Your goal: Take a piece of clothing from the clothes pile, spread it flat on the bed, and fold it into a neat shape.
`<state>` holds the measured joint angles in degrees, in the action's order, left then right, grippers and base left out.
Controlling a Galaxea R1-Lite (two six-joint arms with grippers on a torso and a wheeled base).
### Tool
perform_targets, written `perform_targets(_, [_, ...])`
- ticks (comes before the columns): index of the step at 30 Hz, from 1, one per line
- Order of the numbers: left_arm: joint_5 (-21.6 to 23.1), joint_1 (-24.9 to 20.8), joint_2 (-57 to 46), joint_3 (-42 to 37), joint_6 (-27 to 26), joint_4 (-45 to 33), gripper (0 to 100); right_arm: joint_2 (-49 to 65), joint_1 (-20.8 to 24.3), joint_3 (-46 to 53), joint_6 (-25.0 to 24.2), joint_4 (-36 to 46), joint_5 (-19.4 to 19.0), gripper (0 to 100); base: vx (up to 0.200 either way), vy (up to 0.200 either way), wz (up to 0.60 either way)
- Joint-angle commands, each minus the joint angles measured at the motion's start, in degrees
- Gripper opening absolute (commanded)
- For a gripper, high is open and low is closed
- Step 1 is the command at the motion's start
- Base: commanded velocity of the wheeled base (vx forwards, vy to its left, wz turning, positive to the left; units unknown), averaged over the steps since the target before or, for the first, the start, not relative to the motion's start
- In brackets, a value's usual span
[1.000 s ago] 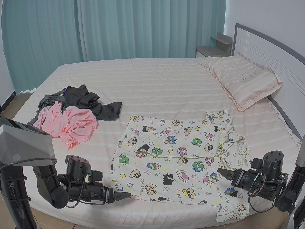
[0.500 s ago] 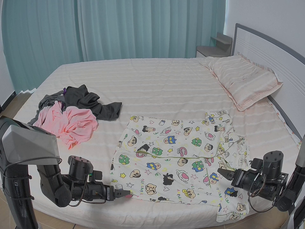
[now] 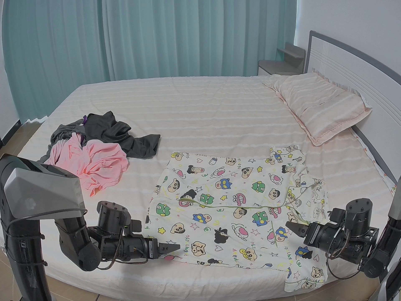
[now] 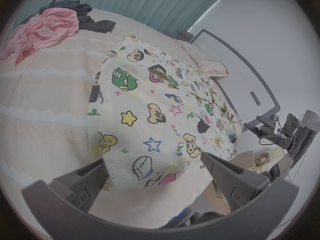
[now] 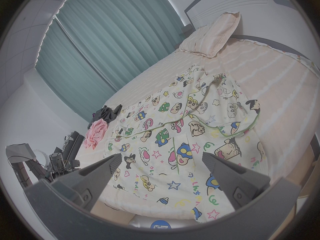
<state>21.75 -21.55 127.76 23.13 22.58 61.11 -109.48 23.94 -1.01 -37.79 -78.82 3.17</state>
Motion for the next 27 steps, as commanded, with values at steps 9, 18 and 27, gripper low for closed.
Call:
perform_targets(9, [-0.1,1.6,1.2,-2.2,-0.3,0.1,0,0.3,-2.1,0.9,0.3,2.5,0.1,100,0.000,0.000,0.00])
perform_targets(18, [-0.3,1.6,-0.3,-7.3,0.3,0.9,0,0.4,-8.9,1.0,5.0,7.8,0.0,100,0.000,0.000,0.00])
perform_targets(27, [-1.0,1.7,-2.5,-10.4,2.0,0.2,0,-1.3,-13.5,1.0,9.0,14.6,-0.8,100,0.000,0.000,0.00])
